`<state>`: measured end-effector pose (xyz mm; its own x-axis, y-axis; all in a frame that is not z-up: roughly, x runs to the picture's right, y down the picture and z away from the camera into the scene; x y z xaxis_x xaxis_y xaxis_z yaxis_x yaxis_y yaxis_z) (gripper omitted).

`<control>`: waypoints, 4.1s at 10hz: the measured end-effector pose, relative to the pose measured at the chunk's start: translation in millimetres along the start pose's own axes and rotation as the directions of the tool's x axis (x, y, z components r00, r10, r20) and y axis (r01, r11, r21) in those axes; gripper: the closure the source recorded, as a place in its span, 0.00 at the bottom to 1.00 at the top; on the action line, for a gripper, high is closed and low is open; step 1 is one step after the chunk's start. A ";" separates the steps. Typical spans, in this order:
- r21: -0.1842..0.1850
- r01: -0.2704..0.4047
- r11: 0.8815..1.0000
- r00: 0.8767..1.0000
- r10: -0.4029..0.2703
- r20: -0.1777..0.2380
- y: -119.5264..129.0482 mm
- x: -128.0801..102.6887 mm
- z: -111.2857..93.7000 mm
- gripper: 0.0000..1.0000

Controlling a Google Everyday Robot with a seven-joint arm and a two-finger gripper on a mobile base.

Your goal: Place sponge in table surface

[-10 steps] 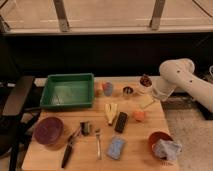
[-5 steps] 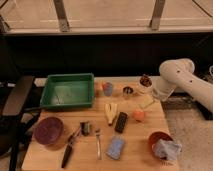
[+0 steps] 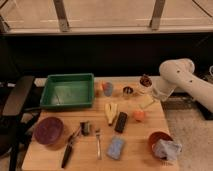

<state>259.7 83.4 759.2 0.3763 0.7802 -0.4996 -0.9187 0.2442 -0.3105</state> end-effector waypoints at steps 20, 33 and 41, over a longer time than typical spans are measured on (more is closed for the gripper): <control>-0.139 0.169 0.976 0.981 -0.181 -0.071 106.8 67.5 50.5 0.20; -0.228 0.397 0.889 0.904 -0.422 -0.074 209.1 81.5 95.2 0.20; -0.288 0.408 0.866 0.886 -0.452 -0.104 233.2 86.1 149.3 0.32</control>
<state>59.9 293.6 764.5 0.7610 0.5210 -0.3864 -0.6078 0.3645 -0.7055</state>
